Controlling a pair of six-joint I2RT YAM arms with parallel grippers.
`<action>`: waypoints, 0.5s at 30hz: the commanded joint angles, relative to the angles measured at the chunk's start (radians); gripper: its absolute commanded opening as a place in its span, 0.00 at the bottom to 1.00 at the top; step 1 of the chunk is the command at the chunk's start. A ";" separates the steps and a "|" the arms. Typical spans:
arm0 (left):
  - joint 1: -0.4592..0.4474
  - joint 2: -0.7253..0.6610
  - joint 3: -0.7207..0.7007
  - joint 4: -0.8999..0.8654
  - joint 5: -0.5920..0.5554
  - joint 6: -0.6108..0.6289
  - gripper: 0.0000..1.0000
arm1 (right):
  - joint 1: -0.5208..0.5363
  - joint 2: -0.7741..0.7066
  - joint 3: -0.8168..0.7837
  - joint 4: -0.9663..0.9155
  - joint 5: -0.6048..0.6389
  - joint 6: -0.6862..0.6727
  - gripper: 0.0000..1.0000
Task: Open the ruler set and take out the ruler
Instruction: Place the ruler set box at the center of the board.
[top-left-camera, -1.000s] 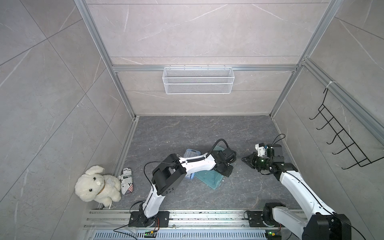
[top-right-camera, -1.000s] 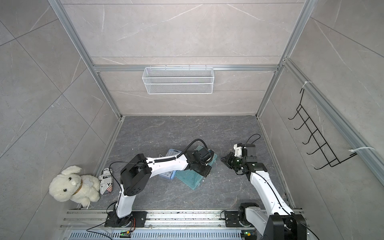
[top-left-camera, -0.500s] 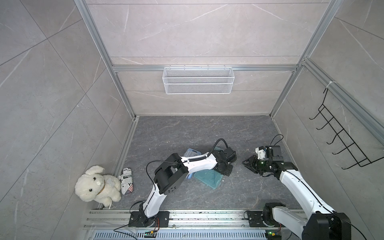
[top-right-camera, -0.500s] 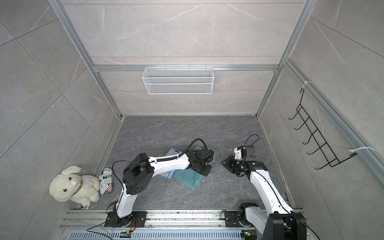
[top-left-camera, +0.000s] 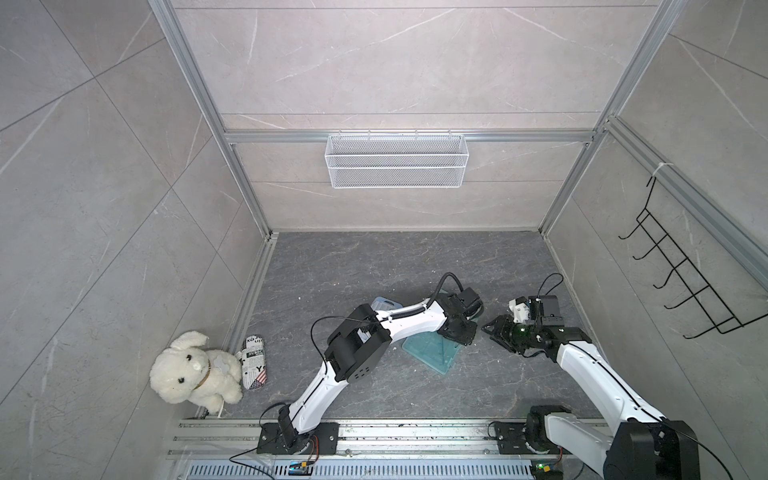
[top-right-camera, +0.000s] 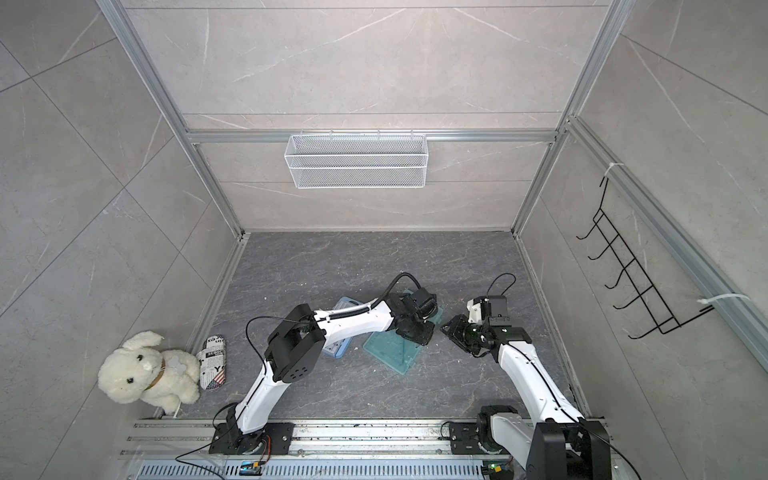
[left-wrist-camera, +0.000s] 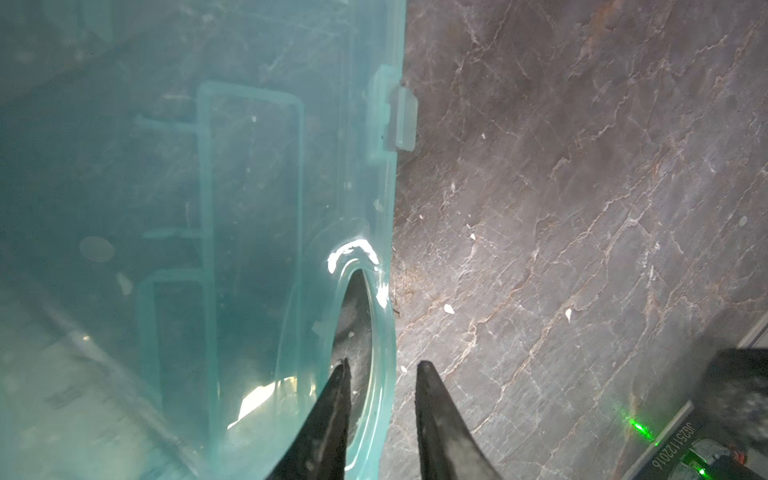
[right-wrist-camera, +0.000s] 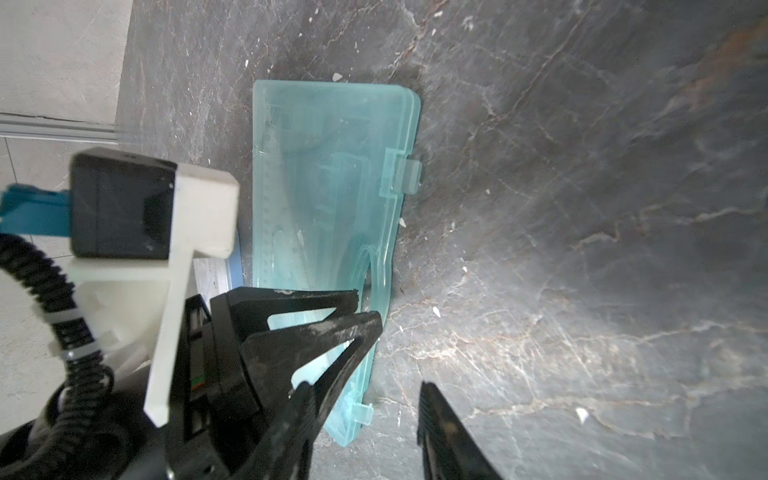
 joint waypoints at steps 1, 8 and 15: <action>0.006 -0.034 0.019 0.000 0.021 -0.021 0.32 | 0.002 -0.009 -0.016 0.003 0.029 -0.017 0.44; 0.051 -0.214 -0.076 0.027 -0.056 -0.009 0.56 | 0.000 0.062 -0.040 0.135 0.034 0.049 0.47; 0.197 -0.393 -0.313 0.126 -0.054 -0.040 0.66 | 0.000 0.217 -0.101 0.471 -0.003 0.182 0.53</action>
